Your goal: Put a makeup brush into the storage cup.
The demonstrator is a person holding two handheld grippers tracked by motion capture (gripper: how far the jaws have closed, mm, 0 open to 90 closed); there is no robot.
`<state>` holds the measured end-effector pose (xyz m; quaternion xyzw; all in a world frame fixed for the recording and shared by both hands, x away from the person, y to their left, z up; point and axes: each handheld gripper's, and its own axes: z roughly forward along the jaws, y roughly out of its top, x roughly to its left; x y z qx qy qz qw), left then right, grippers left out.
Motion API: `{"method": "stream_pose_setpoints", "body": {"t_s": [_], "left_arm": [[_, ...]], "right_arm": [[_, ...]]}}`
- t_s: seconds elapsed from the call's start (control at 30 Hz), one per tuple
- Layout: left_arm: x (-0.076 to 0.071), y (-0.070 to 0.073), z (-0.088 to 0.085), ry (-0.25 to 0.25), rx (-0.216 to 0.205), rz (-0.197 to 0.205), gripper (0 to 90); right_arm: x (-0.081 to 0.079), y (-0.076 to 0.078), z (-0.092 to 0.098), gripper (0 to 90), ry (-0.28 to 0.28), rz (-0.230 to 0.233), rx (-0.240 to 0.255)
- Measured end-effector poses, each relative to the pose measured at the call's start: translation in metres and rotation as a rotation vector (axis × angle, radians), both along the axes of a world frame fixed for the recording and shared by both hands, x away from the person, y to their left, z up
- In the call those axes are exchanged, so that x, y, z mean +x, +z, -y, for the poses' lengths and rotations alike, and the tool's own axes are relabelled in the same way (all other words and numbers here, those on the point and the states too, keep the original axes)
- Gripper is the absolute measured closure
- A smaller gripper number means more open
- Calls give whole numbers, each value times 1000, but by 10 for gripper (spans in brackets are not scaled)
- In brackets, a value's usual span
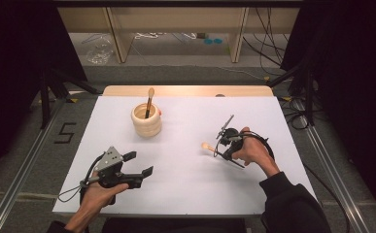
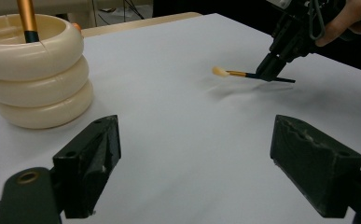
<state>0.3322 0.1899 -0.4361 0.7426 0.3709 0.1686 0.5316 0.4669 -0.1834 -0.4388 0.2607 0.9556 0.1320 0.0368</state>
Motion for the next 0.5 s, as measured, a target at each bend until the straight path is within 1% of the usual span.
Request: {"method": "stream_pose_setpoints", "body": {"t_s": [0.03, 0.07, 0.1, 0.13, 0.17, 0.23, 0.43, 0.5], "left_arm": [[0, 0, -1, -4, 7, 6, 159], [-1, 0, 0, 4, 2, -4, 159], [-1, 0, 0, 7, 2, -2, 159], [0, 1, -1, 0, 9, 4, 159], [-1, 0, -1, 8, 1, -6, 159], [0, 0, -1, 10, 1, -8, 160], [0, 0, -3, 15, -10, -11, 161], [1, 0, -3, 10, -2, -8, 161]], "right_arm": [[0, 2, 0, 837, 2, 11, 13], [0, 4, 1, 837, 0, 34, 28], [0, 6, 2, 837, -4, 40, 43], [0, 8, 3, 837, -2, 52, 63], [-1, 10, 4, 837, -7, 63, 80], [-1, 15, 7, 837, -19, 90, 124], [-3, 24, 9, 837, -2, 143, 230], [-4, 27, 8, 837, 1, 159, 265]]}}
